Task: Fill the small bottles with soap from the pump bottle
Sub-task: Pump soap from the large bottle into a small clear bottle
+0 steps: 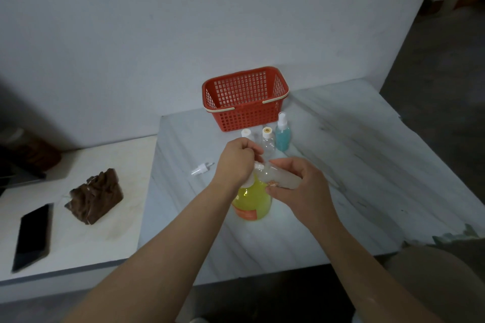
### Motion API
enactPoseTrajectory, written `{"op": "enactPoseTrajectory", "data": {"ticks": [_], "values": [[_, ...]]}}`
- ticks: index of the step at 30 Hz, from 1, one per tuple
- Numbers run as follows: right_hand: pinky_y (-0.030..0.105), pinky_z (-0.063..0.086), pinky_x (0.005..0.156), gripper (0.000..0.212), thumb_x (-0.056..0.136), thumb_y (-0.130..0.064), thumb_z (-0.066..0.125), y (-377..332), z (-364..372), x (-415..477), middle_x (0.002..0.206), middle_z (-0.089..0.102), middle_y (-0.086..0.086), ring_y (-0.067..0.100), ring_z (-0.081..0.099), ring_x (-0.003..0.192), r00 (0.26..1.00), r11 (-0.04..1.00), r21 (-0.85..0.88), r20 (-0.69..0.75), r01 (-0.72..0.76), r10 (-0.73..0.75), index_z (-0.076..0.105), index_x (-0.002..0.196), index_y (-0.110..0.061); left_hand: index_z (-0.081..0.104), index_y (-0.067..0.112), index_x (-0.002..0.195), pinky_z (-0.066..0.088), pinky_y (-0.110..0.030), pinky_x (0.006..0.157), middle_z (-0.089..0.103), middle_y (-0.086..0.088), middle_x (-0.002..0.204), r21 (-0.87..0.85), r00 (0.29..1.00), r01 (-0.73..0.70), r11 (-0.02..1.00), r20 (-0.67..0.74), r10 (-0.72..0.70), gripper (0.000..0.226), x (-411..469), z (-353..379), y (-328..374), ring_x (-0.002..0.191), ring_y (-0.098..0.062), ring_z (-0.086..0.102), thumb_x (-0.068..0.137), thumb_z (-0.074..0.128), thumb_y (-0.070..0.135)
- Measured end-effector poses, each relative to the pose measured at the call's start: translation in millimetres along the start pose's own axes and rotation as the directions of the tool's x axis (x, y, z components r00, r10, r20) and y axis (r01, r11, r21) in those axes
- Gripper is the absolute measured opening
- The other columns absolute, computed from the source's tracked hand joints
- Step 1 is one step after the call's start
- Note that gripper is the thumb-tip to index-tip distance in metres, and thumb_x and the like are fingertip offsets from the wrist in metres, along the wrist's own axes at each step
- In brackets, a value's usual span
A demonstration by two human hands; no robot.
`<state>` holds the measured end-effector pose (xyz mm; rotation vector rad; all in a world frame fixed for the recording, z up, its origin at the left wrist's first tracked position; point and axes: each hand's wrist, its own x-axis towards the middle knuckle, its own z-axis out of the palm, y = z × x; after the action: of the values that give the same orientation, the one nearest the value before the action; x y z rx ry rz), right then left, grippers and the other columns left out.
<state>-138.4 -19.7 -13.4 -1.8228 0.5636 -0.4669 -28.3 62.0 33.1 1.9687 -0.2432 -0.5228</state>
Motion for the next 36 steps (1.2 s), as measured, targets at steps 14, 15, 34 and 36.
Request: {"op": "enactPoseTrajectory", "data": {"ticks": [14, 15, 34, 36], "values": [[0.032, 0.053, 0.078, 0.045, 0.061, -0.013, 0.084, 0.5, 0.2, -0.7, 0.098, 0.066, -0.006, 0.012, 0.062, 0.093, 1.0, 1.0, 0.007, -0.004, -0.01, 0.01, 0.064, 0.097, -0.032, 0.062, 0.01, 0.07, 0.047, -0.029, 0.071, 0.061, -0.004, 0.066, -0.016, 1.0, -0.021, 1.0, 0.005, 0.021, 0.036, -3.5, 1.1, -3.1, 0.065, -0.015, 0.056, 0.081, 0.033, -0.008], [0.032, 0.053, 0.078, 0.045, 0.06, -0.013, 0.084, 1.0, 0.1, -0.1, 0.097, 0.066, -0.006, 0.013, 0.062, 0.092, 1.0, 1.0, 0.006, -0.003, -0.006, 0.006, 0.065, 0.097, -0.032, 0.062, 0.01, 0.069, 0.047, -0.027, 0.069, 0.061, -0.004, 0.065, -0.011, 1.0, -0.026, 1.0, 0.008, 0.026, 0.036, -3.0, 1.2, -4.4, 0.065, -0.014, 0.055, 0.081, 0.033, -0.008], [0.027, 0.05, 0.075, 0.046, 0.061, -0.01, 0.083, -1.5, 0.2, 1.3, 0.095, 0.067, -0.007, 0.012, 0.062, 0.09, 1.0, 1.0, 0.005, -0.013, 0.016, -0.015, 0.06, 0.087, -0.04, 0.061, 0.009, 0.069, 0.048, -0.034, 0.075, 0.061, -0.007, 0.068, -0.034, 1.0, -0.016, 0.999, -0.017, 0.015, 0.036, -0.1, 3.0, -4.1, 0.067, -0.018, 0.056, 0.08, 0.032, -0.01], [0.025, 0.049, 0.076, 0.046, 0.061, -0.009, 0.083, -4.6, -0.9, 0.6, 0.095, 0.067, -0.008, 0.011, 0.062, 0.091, 1.0, 1.0, 0.007, -0.017, 0.025, -0.025, 0.06, 0.085, -0.041, 0.06, 0.009, 0.071, 0.049, -0.034, 0.074, 0.063, -0.01, 0.07, -0.062, 0.999, -0.039, 0.997, -0.012, 0.038, 0.035, -0.4, 0.7, -1.6, 0.068, -0.019, 0.057, 0.08, 0.034, -0.012]]}}
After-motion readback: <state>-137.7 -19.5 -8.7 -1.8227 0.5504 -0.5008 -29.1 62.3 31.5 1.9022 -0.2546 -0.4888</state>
